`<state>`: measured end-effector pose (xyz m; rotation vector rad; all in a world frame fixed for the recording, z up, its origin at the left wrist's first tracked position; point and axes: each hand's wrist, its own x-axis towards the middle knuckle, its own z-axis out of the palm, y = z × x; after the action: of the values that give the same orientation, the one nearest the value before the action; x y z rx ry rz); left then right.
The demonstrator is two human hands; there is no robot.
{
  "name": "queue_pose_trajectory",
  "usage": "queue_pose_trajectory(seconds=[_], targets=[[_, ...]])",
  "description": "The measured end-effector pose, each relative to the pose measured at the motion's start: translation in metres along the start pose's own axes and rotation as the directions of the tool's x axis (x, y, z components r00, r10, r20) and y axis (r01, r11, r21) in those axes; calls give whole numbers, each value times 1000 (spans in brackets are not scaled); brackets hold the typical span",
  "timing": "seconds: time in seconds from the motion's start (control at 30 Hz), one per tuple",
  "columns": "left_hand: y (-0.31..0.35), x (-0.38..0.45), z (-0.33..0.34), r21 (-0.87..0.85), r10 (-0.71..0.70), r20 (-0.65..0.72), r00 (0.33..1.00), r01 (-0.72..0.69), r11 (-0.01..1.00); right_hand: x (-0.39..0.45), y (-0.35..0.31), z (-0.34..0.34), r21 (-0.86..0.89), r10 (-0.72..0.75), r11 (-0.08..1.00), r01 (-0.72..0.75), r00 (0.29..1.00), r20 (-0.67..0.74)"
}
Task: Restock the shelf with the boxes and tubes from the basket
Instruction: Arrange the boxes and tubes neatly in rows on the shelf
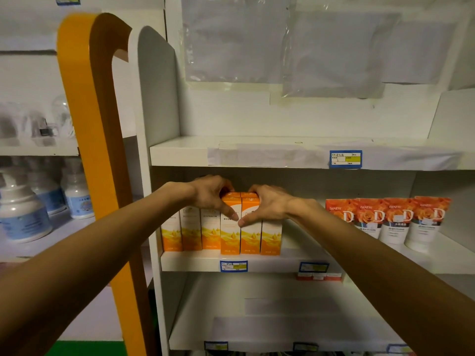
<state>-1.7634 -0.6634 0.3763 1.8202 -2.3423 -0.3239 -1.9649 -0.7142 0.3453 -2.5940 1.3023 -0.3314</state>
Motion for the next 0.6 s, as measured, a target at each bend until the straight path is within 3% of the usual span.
queue_pose_trajectory(seconds=[0.33, 0.47, 0.6], targets=[[1, -4, 3, 109, 1, 6, 1000, -2, 994, 1, 1, 1, 71, 34, 997, -33, 999, -13], [0, -7, 4, 223, 0, -8, 1000, 2, 975, 0, -1, 0, -7, 26, 1000, -26, 1000, -8], [-9, -11, -3, 199, -30, 8, 1000, 28, 980, -3, -7, -4, -108, -18, 994, 17, 1000, -2]])
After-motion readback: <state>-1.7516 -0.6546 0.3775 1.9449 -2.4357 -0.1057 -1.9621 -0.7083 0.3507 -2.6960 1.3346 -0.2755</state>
